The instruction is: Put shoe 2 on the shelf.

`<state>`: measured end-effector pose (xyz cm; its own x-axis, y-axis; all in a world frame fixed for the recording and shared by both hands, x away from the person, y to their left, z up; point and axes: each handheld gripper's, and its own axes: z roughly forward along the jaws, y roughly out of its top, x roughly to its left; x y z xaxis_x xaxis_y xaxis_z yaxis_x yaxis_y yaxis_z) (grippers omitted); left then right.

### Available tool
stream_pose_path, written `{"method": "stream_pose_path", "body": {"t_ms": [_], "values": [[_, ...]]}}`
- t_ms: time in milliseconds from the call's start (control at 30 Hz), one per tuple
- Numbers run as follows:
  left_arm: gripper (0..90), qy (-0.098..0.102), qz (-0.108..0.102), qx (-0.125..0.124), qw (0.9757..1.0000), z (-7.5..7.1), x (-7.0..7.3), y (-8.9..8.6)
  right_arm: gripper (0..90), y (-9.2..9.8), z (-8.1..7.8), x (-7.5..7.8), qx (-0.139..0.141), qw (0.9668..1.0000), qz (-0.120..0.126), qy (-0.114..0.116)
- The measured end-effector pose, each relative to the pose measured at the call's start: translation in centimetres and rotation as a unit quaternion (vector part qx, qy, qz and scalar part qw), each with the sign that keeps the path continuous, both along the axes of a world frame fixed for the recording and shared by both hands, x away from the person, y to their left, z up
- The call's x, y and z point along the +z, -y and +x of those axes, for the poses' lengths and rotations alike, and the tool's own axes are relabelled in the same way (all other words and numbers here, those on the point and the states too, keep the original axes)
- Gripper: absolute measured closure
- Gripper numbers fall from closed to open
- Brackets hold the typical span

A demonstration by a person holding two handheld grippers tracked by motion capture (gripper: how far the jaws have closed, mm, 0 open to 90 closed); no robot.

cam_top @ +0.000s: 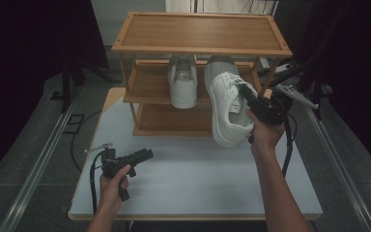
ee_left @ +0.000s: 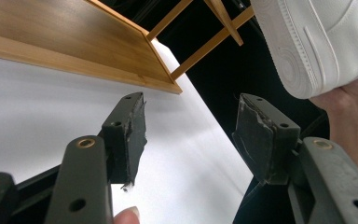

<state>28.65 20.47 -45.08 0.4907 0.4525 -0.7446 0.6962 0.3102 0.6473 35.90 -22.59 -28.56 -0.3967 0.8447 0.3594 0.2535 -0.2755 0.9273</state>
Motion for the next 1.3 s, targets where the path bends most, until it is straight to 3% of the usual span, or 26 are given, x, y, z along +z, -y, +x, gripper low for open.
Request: {"method": "stream_pose_path", "body": {"t_ms": [567,1067,1233,1300], "values": [[42.5,0.002,-0.005,0.001,1.0,0.0,0.2,-0.2,83.4,-0.7,3.0,-0.1,-0.022,0.9996,0.002,-0.017],[43.4,0.015,-0.022,0.013,0.9996,-0.5,0.9,-1.0,83.3,-2.1,5.1,0.2,-0.03,0.999,0.013,-0.03],[43.4,0.02,-0.022,0.016,0.9994,-0.6,1.1,-1.4,83.2,-2.4,6.0,0.3,-0.036,0.9987,0.015,-0.032],[43.4,0.026,-0.008,0.02,0.9994,-0.7,1.3,-1.5,83.2,-2.5,6.3,0.1,-0.04,0.9983,0.022,-0.036]]}}
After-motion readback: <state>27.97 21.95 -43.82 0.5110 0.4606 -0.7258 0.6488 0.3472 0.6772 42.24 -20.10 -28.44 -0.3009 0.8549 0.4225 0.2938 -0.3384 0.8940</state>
